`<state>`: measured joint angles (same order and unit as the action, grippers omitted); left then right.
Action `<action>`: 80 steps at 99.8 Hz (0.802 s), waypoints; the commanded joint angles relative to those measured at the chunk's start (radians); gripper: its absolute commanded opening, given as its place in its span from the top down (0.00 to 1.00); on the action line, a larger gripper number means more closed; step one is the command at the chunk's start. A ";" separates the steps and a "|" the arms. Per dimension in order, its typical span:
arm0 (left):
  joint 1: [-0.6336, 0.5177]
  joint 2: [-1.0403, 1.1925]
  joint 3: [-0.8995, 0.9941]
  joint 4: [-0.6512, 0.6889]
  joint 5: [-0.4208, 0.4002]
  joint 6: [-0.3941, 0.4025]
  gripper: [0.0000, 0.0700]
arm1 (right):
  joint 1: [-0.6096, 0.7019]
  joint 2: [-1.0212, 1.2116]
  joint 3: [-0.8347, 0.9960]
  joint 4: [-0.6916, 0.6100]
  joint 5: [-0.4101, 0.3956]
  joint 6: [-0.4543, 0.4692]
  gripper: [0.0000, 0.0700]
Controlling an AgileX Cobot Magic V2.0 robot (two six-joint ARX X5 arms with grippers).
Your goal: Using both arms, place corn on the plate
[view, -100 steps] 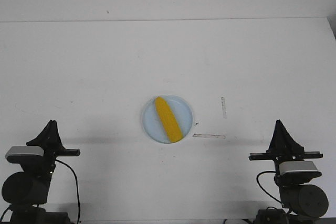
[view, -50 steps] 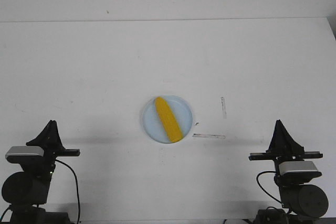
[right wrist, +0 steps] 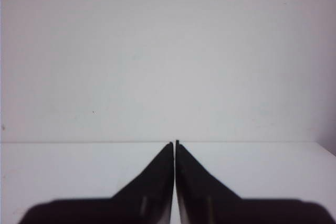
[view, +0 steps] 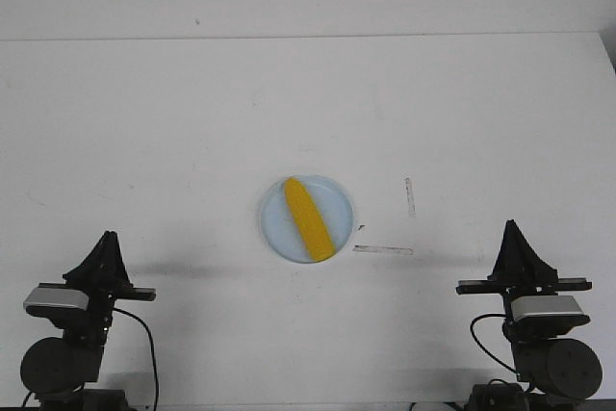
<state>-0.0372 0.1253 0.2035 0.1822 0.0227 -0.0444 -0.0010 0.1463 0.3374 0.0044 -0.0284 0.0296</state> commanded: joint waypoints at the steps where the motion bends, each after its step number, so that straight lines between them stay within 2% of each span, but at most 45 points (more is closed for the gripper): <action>1: 0.003 -0.025 -0.032 0.008 -0.008 -0.010 1.00 | 0.001 -0.002 0.004 0.010 0.003 0.000 1.00; 49: 0.019 -0.122 -0.192 -0.008 -0.028 -0.010 1.00 | 0.001 -0.002 0.004 0.010 0.003 0.000 1.00; 80: 0.019 -0.122 -0.191 -0.053 -0.030 -0.010 1.00 | 0.001 -0.002 0.004 0.010 0.003 0.000 1.00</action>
<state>-0.0196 0.0048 0.0345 0.1150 -0.0048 -0.0448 -0.0010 0.1463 0.3374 0.0044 -0.0284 0.0296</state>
